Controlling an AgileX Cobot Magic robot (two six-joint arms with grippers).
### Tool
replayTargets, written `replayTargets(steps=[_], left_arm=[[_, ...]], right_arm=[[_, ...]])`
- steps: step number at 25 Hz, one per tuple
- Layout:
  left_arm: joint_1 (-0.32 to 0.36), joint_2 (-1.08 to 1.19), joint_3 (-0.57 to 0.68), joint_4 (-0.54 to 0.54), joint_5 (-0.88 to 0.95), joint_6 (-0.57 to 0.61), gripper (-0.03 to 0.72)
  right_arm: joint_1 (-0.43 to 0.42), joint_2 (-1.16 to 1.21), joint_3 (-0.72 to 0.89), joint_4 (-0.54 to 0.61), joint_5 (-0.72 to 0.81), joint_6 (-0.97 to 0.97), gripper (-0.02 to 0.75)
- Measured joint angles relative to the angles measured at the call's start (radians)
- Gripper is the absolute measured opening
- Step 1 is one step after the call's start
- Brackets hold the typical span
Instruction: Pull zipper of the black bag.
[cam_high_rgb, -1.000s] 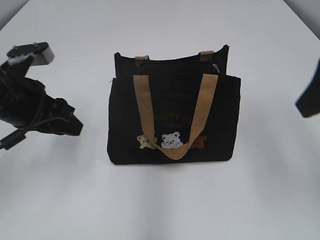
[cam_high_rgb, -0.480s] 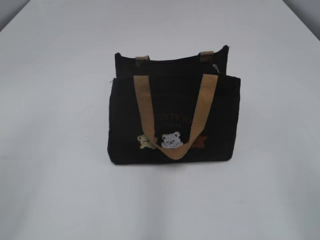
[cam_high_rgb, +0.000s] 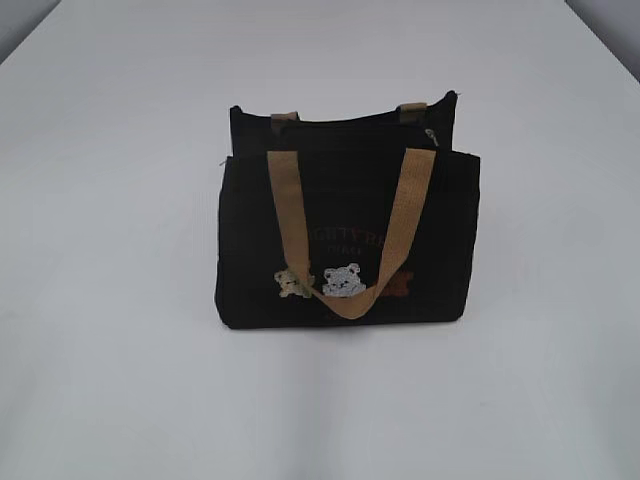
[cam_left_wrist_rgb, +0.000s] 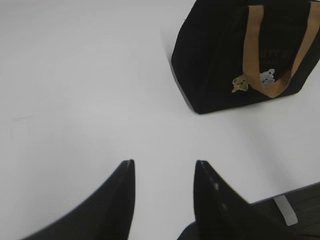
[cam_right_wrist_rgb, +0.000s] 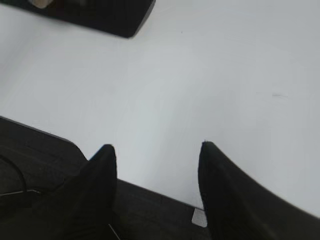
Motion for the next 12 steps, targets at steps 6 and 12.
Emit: replayTargets(steps=[6,12], left_arm=[[0.0,-0.132,0.02,0.017,0.041,0.0,0.298],[0.0,-0.146,0.02,0.02,0.04,0.0,0.298]], right_arm=[[0.0,-0.154,0.001,0.0,-0.002,0.0,0.402],[0.0,-0.221,0.002,-0.002,-0.003,0.005,0.401]])
